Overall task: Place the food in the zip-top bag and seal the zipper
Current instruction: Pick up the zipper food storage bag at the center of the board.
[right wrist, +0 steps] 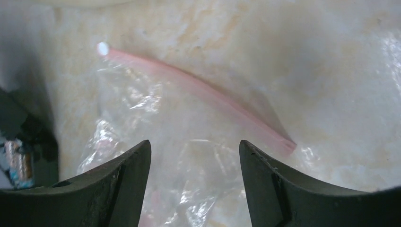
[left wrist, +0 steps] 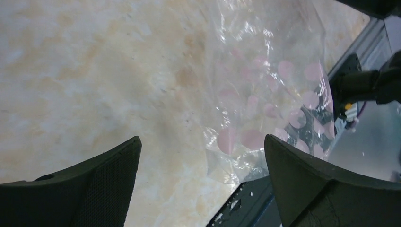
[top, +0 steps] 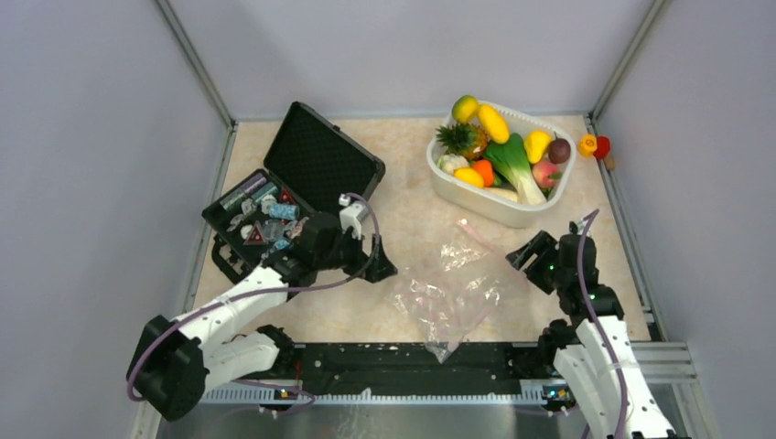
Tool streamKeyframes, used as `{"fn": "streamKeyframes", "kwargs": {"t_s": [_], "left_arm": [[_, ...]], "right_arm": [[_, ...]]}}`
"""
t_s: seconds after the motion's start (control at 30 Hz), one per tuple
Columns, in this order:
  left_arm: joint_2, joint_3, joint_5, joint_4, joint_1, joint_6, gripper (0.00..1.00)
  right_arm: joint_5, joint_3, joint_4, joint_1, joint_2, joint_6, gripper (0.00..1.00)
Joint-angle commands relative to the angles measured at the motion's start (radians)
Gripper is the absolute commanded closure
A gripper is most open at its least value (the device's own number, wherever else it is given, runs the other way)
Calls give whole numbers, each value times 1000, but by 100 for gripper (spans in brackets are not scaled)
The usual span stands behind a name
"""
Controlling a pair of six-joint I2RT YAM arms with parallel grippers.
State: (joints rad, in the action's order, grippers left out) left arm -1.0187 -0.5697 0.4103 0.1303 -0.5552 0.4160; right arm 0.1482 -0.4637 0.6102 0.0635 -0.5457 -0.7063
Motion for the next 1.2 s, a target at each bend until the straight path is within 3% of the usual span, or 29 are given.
{"fn": "streamKeyframes", "kwargs": {"t_s": [0.0,0.3,0.4,0.5,0.63,0.8,0.9,1.17], "left_arm": [[-85,-31,-32,-44,-136,-8,1],[-181,11,-100,-102,-164,28,5],[-206,9,-106,-95,-164,13,17],[-233,7,-99,-96,-164,10,35],[-259,10,-88,-115,-164,18,50],[-285,8,-138,-119,-164,32,68],[-302,-4,-183,-102,-163,27,71],[-307,-28,-233,-49,-163,-47,76]], "right_arm": [[-223,118,-167,7,-1,-171,33],[-182,252,-456,8,-92,-157,30],[-155,262,-500,7,-161,-149,31],[-22,272,-584,7,-212,-122,37],[115,284,-641,7,-231,-81,43],[226,316,-655,7,-146,-77,55],[283,343,-667,8,-61,-96,71],[261,339,-548,8,117,-102,69]]}}
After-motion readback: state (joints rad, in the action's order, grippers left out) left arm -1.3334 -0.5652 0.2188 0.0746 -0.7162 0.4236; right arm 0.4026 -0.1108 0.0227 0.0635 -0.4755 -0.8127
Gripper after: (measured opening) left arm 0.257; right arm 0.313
